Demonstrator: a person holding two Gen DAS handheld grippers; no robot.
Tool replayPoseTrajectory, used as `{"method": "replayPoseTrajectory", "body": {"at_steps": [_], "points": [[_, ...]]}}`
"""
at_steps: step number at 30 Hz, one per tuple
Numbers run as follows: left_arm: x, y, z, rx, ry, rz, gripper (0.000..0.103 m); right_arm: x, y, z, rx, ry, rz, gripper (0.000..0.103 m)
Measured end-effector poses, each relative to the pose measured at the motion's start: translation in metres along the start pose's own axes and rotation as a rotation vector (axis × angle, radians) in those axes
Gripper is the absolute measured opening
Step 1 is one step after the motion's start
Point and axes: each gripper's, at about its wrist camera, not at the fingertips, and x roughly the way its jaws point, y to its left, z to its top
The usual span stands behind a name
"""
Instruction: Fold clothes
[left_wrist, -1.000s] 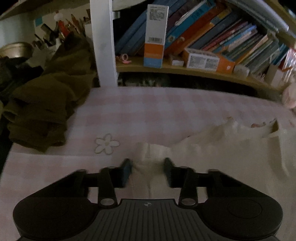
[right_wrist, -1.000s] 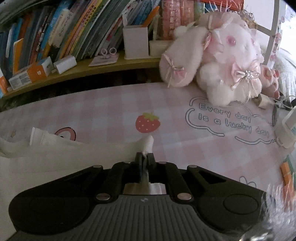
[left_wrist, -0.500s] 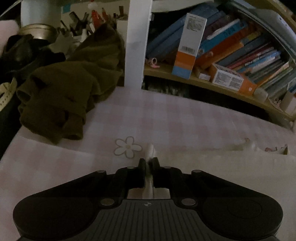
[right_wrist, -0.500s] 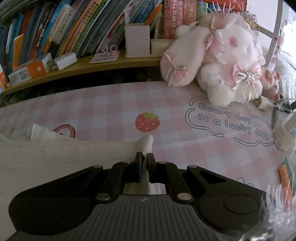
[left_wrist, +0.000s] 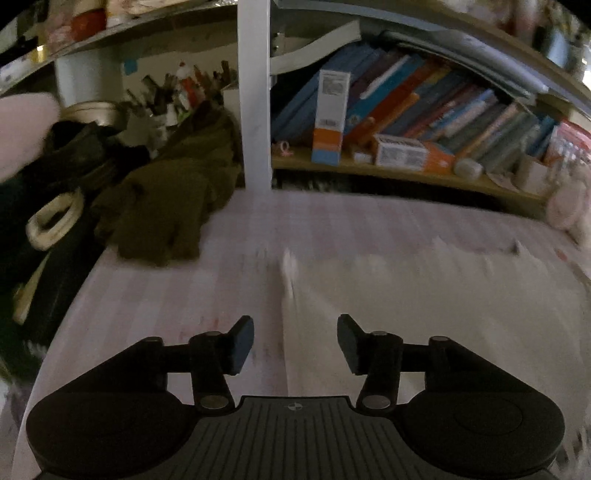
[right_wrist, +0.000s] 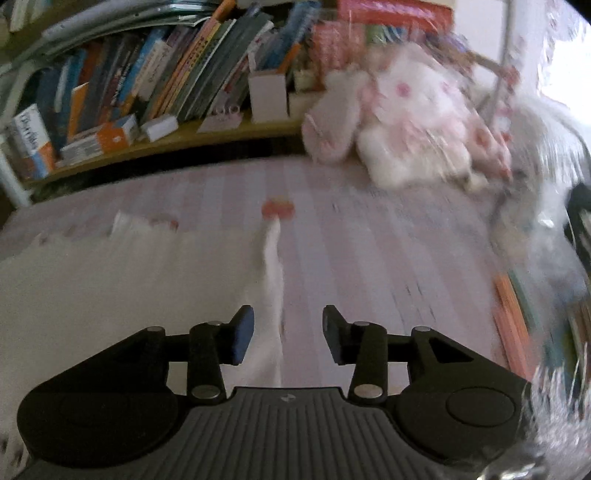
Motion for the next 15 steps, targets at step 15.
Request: {"method": "replayPoseTrajectory", "body": {"at_steps": [15], "points": [[-0.075,0.016,-0.119,-0.688,0.172,-0.086,0.05,-0.065,-0.04,-0.124,0.481,0.308,0.234,0.039]]}}
